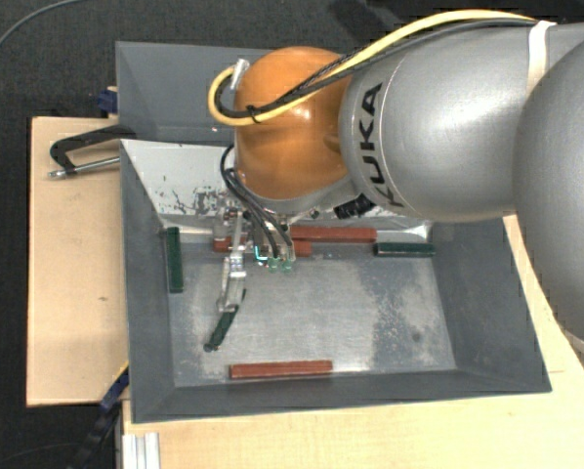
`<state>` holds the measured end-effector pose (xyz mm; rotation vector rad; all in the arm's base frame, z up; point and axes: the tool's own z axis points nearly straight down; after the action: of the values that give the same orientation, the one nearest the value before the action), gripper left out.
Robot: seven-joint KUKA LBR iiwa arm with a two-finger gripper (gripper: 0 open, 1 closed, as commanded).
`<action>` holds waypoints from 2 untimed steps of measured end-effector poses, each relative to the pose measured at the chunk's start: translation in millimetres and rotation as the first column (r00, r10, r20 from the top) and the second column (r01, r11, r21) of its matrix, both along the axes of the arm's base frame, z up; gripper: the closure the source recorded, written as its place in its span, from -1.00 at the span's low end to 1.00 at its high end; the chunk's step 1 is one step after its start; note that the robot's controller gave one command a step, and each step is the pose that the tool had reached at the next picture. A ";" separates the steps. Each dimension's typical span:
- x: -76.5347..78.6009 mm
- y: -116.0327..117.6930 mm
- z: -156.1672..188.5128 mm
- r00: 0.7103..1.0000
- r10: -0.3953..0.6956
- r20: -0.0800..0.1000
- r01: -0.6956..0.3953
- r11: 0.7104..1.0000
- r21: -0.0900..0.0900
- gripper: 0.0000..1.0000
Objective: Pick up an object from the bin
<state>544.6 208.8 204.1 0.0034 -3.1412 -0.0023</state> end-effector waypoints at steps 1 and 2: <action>-37.7 -97.5 -110.8 0.998 0.059 -0.008 -0.060 0.998 -0.005 -1.00; 2.0 11.0 -133.5 0.967 -0.254 0.003 0.254 0.967 0.004 -1.00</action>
Offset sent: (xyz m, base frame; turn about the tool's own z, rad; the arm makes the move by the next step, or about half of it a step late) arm -0.0357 -0.0932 -0.1067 -0.0647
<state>546.6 219.8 70.6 -0.3988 -3.1198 -0.0074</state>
